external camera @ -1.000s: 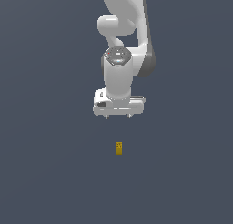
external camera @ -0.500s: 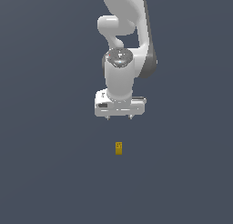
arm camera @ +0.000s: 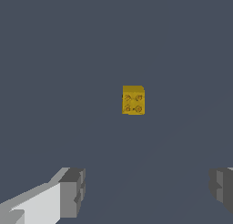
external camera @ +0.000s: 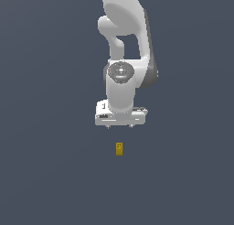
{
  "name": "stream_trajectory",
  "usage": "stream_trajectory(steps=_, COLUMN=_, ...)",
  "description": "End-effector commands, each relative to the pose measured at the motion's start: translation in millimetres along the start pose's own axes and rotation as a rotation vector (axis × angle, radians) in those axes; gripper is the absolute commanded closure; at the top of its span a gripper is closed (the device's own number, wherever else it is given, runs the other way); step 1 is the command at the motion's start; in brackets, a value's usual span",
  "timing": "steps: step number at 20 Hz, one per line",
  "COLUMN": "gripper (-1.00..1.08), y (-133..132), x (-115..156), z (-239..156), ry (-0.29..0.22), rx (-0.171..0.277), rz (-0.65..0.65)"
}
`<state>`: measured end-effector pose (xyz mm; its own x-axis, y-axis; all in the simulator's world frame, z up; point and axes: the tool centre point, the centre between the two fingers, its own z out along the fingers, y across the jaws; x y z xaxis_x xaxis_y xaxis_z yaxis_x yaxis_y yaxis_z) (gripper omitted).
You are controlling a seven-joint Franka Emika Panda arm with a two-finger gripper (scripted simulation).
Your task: Pick up the object and move it to a goal position.
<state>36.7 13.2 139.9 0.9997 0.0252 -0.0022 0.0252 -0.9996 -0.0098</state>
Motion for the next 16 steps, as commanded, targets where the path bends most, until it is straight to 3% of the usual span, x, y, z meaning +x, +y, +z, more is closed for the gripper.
stream_trajectory(steps=1, gripper=-0.92, y=0.0, x=10.6, z=11.5, ry=0.000, rx=-0.002, rz=0.006)
stream_trajectory(steps=8, gripper=-0.92, y=-0.1, x=37.9, z=45.5, ry=0.001, rx=-0.007, rz=0.025)
stream_trajectory(steps=16, gripper=-0.92, y=-0.2, x=51.1, z=66.0, ry=0.002, rx=-0.010, rz=0.034)
